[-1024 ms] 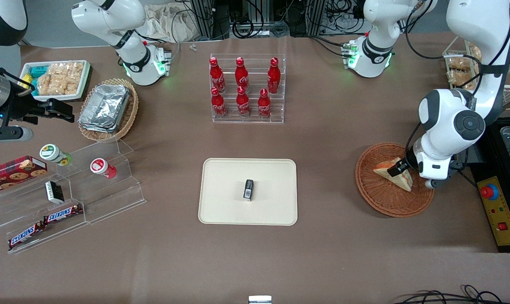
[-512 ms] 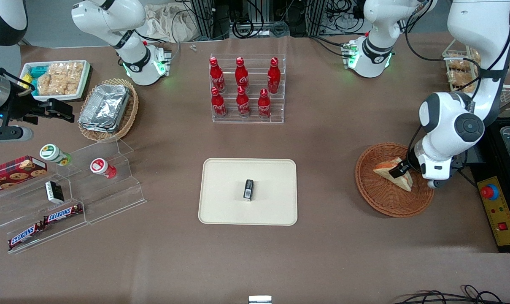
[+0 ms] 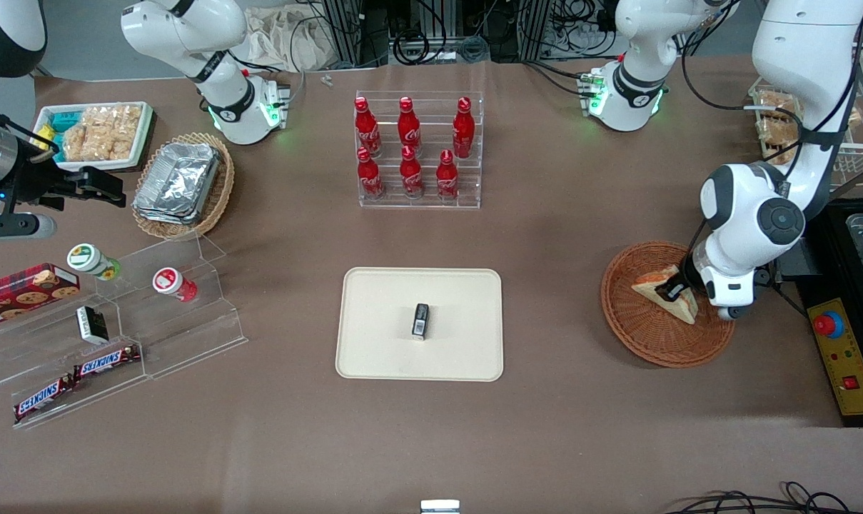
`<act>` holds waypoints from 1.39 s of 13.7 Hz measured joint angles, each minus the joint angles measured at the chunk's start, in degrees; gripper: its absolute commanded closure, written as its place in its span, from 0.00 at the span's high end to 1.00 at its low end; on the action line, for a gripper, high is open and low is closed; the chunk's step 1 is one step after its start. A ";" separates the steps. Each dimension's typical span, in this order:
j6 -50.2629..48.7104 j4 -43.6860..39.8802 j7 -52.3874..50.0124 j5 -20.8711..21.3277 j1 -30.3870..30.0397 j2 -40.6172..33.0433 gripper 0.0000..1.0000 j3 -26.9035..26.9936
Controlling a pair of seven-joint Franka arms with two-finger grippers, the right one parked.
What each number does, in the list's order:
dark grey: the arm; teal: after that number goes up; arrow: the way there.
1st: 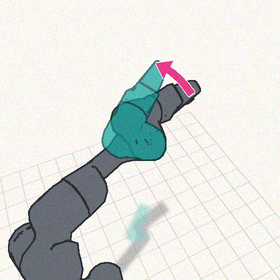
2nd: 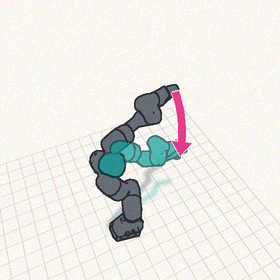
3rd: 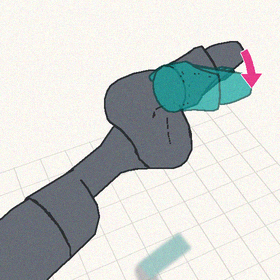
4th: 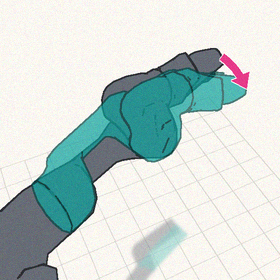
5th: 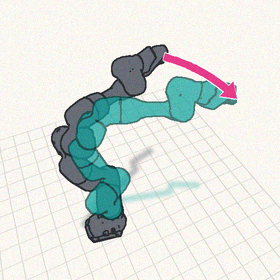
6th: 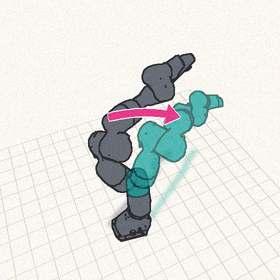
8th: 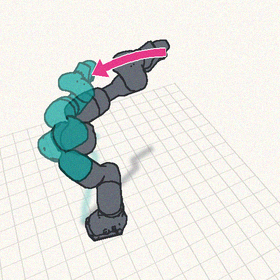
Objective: Place sandwich from basket to tray
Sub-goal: 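Lift the sandwich and carry it with the left gripper to the cream tray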
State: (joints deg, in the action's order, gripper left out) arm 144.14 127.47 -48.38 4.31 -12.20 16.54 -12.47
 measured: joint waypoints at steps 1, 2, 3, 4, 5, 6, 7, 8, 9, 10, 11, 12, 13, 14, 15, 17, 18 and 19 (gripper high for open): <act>0.04 -0.10 -0.17 0.00 0.00 -0.02 0.00 -0.04; 0.03 -0.34 -0.17 0.00 0.00 -0.09 0.00 -0.09; -0.68 -1.00 0.15 0.04 0.01 -0.31 0.00 -0.21; -3.83 -2.66 1.60 0.09 0.03 -0.66 0.00 -0.40; -9.64 -5.85 4.15 0.09 0.11 -1.02 0.00 -0.74; -17.07 -10.39 6.75 0.09 0.45 -1.30 0.00 -1.04; -24.25 -15.69 8.65 0.08 1.19 -1.51 0.00 -1.21; -30.24 -20.82 9.68 0.07 2.33 -1.71 0.00 -1.34; -34.85 -25.39 10.23 0.07 4.03 -1.92 0.00 -1.44; -38.16 -29.47 10.44 -0.04 6.30 -2.01 0.00 -1.57; -40.71 -33.07 10.45 -0.10 9.07 -2.02 0.00 -1.79; -42.26 -35.79 10.45 -0.12 11.89 -1.89 0.00 -2.10; -42.91 -37.73 10.41 -0.12 14.69 -1.59 0.00 -2.39; -43.01 -38.94 10.37 -0.13 17.23 -0.96 0.00 -2.59; -42.99 -39.85 10.64 -0.13 19.45 0.28 0.00 -2.76; -42.71 -42.12 12.35 -0.13 23.01 4.57 0.00 -3.13; -42.29 -43.61 13.69 -0.14 24.36 7.37 0.00 -3.27; -41.26 -45.10 15.01 -0.13 25.50 10.31 0.00 -3.47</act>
State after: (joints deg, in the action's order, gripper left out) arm 102.87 82.37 -33.37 4.17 13.29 26.85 -15.94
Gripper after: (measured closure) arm 0.806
